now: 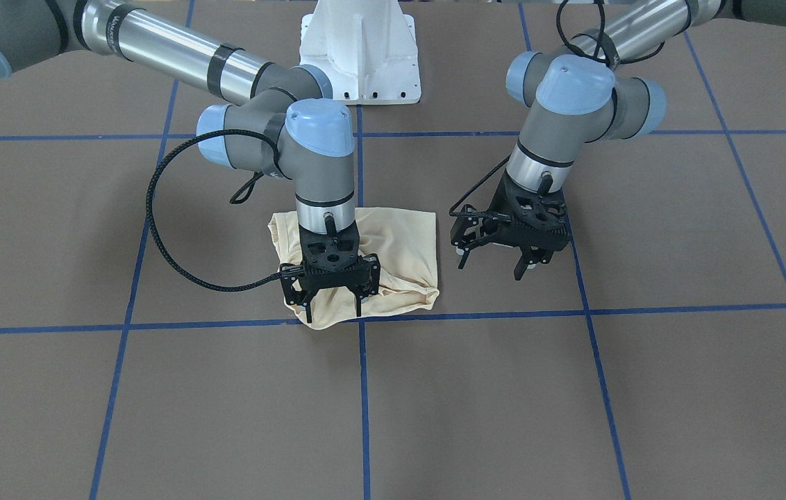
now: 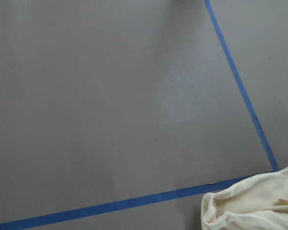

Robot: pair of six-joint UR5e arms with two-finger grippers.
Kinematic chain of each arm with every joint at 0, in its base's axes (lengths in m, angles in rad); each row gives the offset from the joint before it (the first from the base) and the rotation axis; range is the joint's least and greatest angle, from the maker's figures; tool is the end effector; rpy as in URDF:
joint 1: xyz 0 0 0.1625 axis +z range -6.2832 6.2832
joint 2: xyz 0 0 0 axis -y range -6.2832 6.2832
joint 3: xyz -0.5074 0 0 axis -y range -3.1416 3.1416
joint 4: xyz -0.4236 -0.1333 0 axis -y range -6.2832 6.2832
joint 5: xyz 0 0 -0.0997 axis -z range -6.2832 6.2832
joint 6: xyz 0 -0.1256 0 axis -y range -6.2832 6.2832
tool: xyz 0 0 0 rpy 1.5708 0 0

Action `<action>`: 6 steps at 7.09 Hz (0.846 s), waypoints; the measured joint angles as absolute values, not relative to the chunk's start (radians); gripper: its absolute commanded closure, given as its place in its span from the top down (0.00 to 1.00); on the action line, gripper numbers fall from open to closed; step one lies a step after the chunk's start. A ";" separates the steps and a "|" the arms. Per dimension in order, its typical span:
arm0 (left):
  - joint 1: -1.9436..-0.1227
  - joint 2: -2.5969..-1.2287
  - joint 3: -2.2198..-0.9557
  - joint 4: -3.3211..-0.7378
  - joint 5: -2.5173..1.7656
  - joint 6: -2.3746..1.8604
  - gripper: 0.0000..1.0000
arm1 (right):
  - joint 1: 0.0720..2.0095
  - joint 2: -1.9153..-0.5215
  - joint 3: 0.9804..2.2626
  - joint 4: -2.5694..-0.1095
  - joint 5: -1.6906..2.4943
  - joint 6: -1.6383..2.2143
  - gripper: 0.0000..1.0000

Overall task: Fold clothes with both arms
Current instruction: 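Press and smooth the folded shirt's top with the right gripper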

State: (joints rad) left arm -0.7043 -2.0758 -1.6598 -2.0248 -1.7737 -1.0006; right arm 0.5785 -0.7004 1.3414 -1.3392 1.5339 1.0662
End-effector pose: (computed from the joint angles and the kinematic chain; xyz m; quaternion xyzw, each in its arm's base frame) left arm 0.5038 -0.5698 0.3445 0.2257 0.4523 -0.0072 0.8628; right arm -0.6678 -0.6009 0.2405 0.2321 -0.3534 0.0413 0.9053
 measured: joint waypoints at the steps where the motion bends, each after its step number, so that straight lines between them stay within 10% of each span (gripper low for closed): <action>1: -0.704 -2.076 -1.660 -2.025 -1.774 -1.000 1.00 | 0.560 -0.702 1.362 -1.363 1.547 1.132 0.86; 4: -0.706 -2.073 -1.669 -2.025 -1.774 -1.001 1.00 | 0.467 -0.709 1.391 -1.417 1.514 1.256 0.66; 5: -0.706 -2.071 -1.671 -2.025 -1.774 -1.002 1.00 | 0.450 -0.712 1.401 -1.437 1.506 1.269 0.18; 6: -0.706 -2.069 -1.674 -2.025 -1.775 -1.002 1.00 | 0.441 -0.713 1.407 -1.446 1.501 1.276 0.00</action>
State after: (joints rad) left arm -0.7056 -2.0688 -1.6740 -2.0249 -1.7747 -1.0020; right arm 0.4408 -0.7130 1.4066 -1.4459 1.5014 1.2756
